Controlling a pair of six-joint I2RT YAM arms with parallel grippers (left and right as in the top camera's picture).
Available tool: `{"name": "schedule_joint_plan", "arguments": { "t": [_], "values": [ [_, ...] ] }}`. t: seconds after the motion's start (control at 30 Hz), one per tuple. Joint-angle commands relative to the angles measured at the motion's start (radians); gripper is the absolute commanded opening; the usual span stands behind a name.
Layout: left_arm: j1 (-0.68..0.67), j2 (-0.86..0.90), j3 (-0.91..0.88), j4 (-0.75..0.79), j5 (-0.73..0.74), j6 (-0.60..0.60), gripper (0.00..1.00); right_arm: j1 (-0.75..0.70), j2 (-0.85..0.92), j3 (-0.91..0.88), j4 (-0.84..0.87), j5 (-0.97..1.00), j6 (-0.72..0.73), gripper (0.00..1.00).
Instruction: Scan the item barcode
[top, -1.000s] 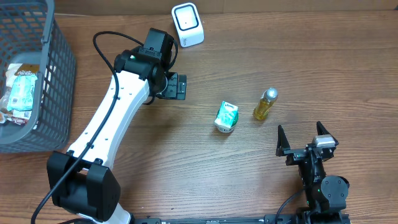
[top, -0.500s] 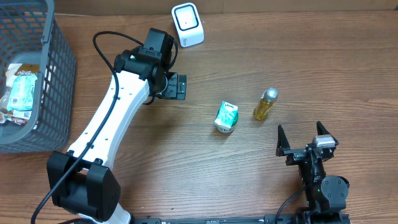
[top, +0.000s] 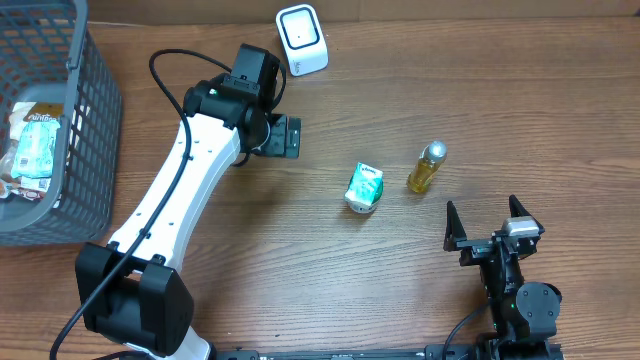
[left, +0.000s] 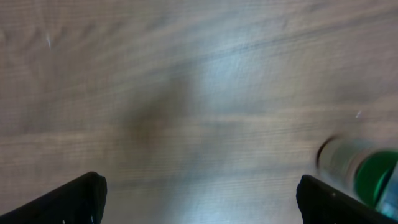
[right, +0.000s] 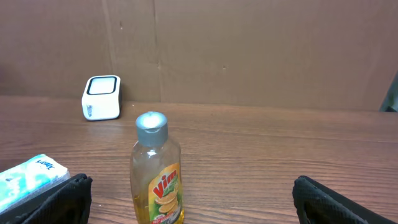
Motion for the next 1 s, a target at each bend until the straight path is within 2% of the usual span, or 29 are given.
{"name": "schedule_joint_plan", "arguments": {
  "t": [0.0,0.1,0.17,0.27,0.37,0.43,0.53,0.63,0.73,0.87,0.97],
  "values": [
    [0.003,-0.004,0.007,0.072,-0.002,-0.009,1.0,0.007,-0.008,-0.011,0.006,0.001,-0.001,1.0],
    [0.0,-0.004,0.007,0.113,0.048,-0.029,1.0,0.007,-0.008,-0.011,0.006,0.001,-0.001,1.0],
    [0.0,-0.011,0.033,0.103,0.036,0.058,0.99,0.007,-0.008,-0.011,0.006,0.001,-0.001,1.0],
    [0.026,-0.028,0.149,0.021,-0.105,0.06,1.0,0.007,-0.008,-0.011,0.006,0.001,-0.001,1.0],
    [0.06,-0.048,0.342,-0.034,-0.3,0.068,1.0,0.007,-0.008,-0.011,0.006,0.001,-0.001,1.0],
    [0.092,-0.058,0.483,-0.043,-0.388,0.136,0.99,0.007,-0.008,-0.011,0.006,0.001,-0.001,1.0],
    [0.169,-0.06,0.677,-0.024,-0.432,0.269,1.0,0.007,-0.008,-0.011,0.006,0.001,-0.001,1.0],
    [0.28,-0.06,0.795,-0.004,-0.432,0.319,1.0,0.007,-0.008,-0.011,0.006,0.001,-0.001,1.0],
    [0.417,-0.06,0.823,0.004,-0.417,0.327,1.0,0.007,-0.008,-0.011,0.006,0.001,-0.001,1.0],
    [0.608,-0.029,0.821,-0.048,-0.288,0.351,1.0,0.007,-0.008,-0.011,0.006,0.001,-0.001,1.0],
    [0.729,0.003,0.8,-0.082,-0.139,0.351,1.0,0.007,-0.008,-0.011,0.006,0.001,-0.001,1.0]
  ]
}}
